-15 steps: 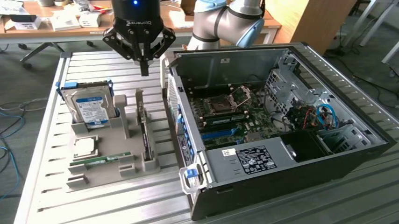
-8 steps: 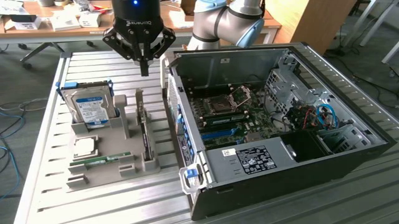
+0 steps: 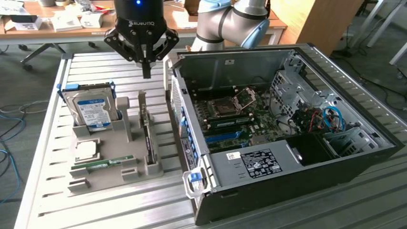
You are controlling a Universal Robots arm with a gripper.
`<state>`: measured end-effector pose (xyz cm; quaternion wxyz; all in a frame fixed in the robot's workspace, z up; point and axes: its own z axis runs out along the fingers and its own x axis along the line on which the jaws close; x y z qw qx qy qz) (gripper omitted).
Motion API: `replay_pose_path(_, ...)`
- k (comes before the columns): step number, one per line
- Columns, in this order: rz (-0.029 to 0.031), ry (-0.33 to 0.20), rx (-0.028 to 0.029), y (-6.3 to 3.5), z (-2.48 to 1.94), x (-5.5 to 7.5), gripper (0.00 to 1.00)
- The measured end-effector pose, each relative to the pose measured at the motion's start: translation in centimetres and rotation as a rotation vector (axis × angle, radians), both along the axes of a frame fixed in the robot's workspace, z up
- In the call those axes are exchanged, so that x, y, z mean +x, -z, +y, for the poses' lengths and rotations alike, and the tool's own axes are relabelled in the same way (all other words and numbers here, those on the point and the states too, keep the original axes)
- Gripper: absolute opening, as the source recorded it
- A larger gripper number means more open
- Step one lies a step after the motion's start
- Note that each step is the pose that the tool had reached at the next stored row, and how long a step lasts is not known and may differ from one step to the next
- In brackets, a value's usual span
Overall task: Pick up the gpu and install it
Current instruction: 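Reach for the gpu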
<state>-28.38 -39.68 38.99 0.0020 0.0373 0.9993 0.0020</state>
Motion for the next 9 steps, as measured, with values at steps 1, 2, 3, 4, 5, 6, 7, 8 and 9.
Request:
replay_pose_path(1, 0.0001, 0.0, 0.0, 0.0, 0.0, 0.0, 0.11)
replay_pose_path(2, 0.0002, 0.0, -0.0001, -0.01, -0.03, 0.0, 0.11)
replay_pose_path(3, 0.0002, 0.0, -0.0002, -0.01, -0.09, 0.0, 0.11)
replay_pose_path(4, 0.0001, 0.0, -0.0001, -0.01, -0.17, -0.02, 0.11)
replay_pose_path(5, 0.0002, 0.0, -0.0001, -0.01, -0.26, -0.04, 0.11)
replay_pose_path(6, 0.0001, 0.0, -0.0001, 0.0, -0.35, -0.05, 0.11)
replay_pose_path(7, 0.0, 0.0, 0.0, 0.0, -0.45, -0.07, 0.11)
replay_pose_path(8, 0.0001, 0.0, 0.0, 0.0, -0.55, -0.11, 0.11)
replay_pose_path(9, 0.0, 0.0, -0.0001, 0.0, -0.66, -0.14, 0.11)
